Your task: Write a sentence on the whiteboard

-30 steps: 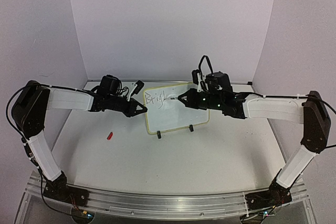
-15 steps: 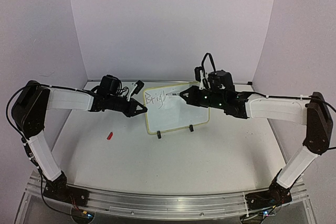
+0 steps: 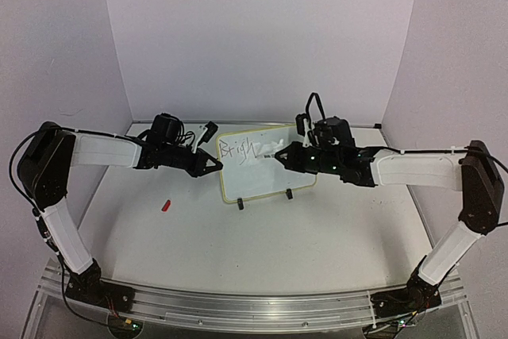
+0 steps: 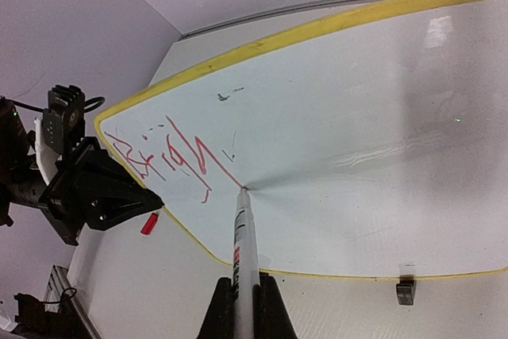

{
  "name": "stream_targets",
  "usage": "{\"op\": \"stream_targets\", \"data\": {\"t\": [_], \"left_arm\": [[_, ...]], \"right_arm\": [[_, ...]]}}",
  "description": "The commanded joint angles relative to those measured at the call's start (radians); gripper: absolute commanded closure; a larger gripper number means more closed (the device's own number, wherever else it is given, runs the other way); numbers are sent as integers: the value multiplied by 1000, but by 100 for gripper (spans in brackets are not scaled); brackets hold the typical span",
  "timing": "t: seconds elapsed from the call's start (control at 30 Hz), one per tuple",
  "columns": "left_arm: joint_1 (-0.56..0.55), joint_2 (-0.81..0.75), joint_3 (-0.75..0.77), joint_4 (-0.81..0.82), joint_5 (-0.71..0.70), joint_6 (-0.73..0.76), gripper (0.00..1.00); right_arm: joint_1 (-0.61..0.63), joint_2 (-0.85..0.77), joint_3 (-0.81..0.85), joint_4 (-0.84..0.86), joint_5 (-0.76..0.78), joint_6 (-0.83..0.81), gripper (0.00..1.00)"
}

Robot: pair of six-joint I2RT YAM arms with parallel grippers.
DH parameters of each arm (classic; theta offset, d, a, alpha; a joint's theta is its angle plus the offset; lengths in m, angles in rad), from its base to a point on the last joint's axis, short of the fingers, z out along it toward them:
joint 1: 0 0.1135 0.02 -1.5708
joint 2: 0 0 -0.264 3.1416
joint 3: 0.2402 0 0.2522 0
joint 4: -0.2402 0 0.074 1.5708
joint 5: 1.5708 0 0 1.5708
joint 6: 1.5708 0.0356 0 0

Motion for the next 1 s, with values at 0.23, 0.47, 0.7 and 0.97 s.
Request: {"op": "stream_targets", "data": {"t": [0.23, 0.47, 0.7, 0.97], "left_arm": [[7, 20, 17, -7, -75, 27, 100], [7, 22, 20, -9, -74, 29, 100], [7, 24, 21, -11, -75, 29, 100], [6, 23, 18, -10, -75, 29, 100]], "right_arm": [[-5, -101, 26, 23, 2, -4, 100], [-6, -56, 59, 23, 2, -13, 100], [-6, -21, 90, 27, -4, -19, 100], [-10, -1, 96, 22, 21, -3, 100]]}}
